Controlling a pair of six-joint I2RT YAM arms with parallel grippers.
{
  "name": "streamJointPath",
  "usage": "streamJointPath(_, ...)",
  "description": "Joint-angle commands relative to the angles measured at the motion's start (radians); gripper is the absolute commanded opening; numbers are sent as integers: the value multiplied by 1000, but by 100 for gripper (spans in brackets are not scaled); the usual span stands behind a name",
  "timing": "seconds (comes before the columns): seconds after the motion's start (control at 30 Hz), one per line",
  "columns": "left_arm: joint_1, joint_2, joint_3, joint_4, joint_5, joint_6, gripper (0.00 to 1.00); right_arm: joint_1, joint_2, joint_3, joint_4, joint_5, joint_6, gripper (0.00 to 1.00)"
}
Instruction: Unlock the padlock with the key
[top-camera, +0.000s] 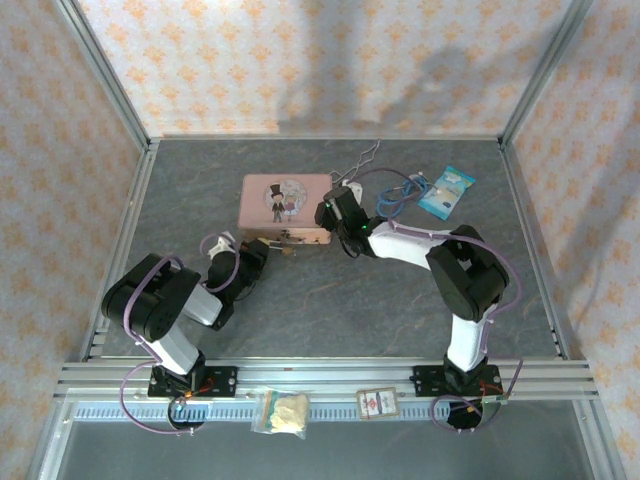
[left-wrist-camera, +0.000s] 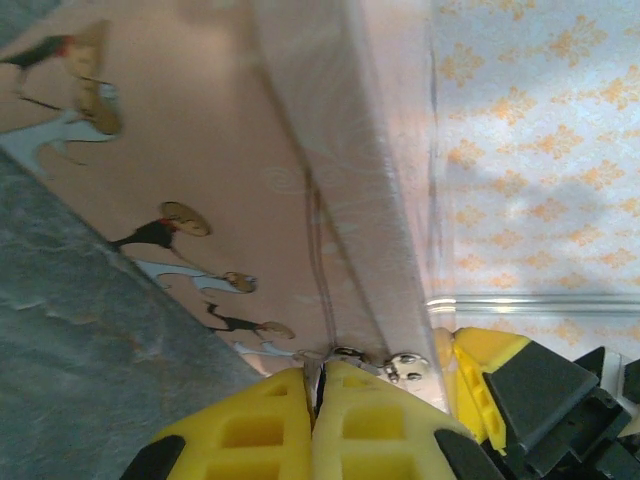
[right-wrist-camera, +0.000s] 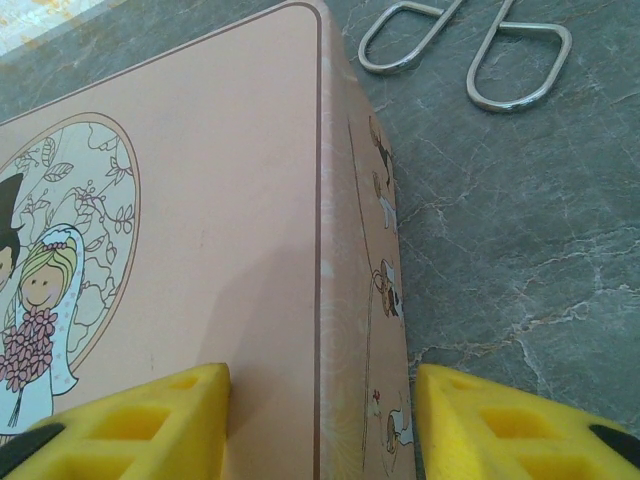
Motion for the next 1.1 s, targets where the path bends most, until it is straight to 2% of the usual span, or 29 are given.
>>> streamJointPath(0.0, 10, -63, -19, 12, 13, 0, 0, -13, 20, -11, -64, 41, -10, 50)
streamJointPath(0.17, 9, -187, -19, -155, 62, 48, 0, -13, -11, 15, -42, 11, -55, 51)
streamJointPath(0.2, 8, -225, -16, -209, 70, 66, 0, -13, -24, 19, -35, 3, -70, 56)
streamJointPath(0.23, 5, -260, -12, -257, 76, 84, 0, -13, -36, 21, -30, -1, -83, 61)
streamJointPath(0.27, 1, -311, -5, -333, 78, 110, 0, -13, -58, 20, -20, -5, -95, 74)
streamJointPath(0.3, -9, -356, 8, -421, 75, 140, 0, -13, -79, 14, -5, -8, -109, 91)
streamJointPath(0.33, -18, -396, 19, -492, 66, 166, 0, -13, -97, 8, 5, -5, -119, 100)
streamJointPath(0.47, -93, -543, 60, -753, 20, 253, 0, -13, -177, -13, 9, 47, -146, 100)
streamJointPath(0.63, -169, -607, 73, -901, 35, 280, 0, -13, -277, -90, 15, 174, -153, 100)
streamJointPath(0.77, -231, -555, 67, -871, 90, 275, 0, -13, -349, -172, 27, 244, -165, 100)
streamJointPath(1.07, -329, -319, 105, -607, 150, 207, 0, -13, -396, -255, 44, 219, -164, 100)
